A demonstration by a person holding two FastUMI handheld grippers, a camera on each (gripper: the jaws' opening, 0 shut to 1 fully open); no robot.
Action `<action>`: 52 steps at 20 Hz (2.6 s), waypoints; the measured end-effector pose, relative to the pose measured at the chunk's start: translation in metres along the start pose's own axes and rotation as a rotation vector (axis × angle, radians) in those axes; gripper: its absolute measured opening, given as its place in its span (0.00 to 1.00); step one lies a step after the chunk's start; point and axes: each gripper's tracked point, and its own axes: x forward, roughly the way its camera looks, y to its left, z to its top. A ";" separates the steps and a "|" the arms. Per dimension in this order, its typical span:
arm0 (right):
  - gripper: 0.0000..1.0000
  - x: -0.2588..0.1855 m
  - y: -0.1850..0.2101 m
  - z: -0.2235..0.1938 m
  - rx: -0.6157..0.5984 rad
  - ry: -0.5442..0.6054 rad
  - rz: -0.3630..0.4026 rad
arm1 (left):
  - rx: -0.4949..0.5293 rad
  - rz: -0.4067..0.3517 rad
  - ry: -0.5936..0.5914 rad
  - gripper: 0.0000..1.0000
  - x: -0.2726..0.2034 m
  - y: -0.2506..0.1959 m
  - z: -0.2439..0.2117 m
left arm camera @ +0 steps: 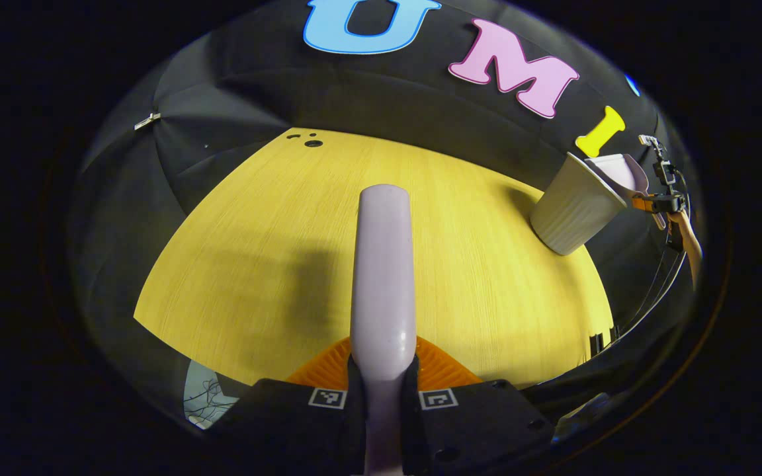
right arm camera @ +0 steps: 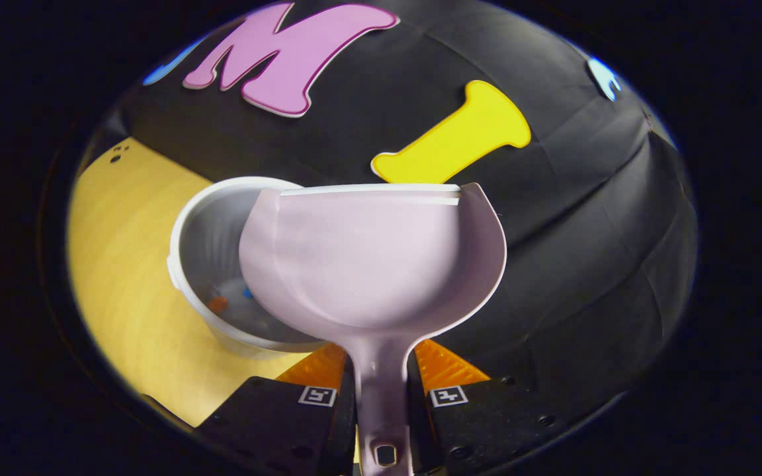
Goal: Pick up the small broom and dustpan from the desktop, sweep the trash into the dustpan with the broom, and then empty the trash into the garbage bin.
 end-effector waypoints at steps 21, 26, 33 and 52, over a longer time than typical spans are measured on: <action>0.36 -0.086 0.120 0.020 0.427 -0.006 0.491 | 0.099 -0.125 -0.004 0.24 0.014 -0.022 0.000; 0.36 -0.094 0.205 -0.027 0.331 0.088 0.582 | 0.079 -0.076 0.022 0.24 0.039 -0.004 0.006; 0.36 -0.055 0.305 -0.100 0.243 0.250 0.657 | 0.100 -0.007 0.130 0.25 0.088 0.003 0.014; 0.39 -0.012 0.354 -0.154 0.210 0.446 0.659 | 0.261 0.158 0.357 0.37 0.150 0.001 0.002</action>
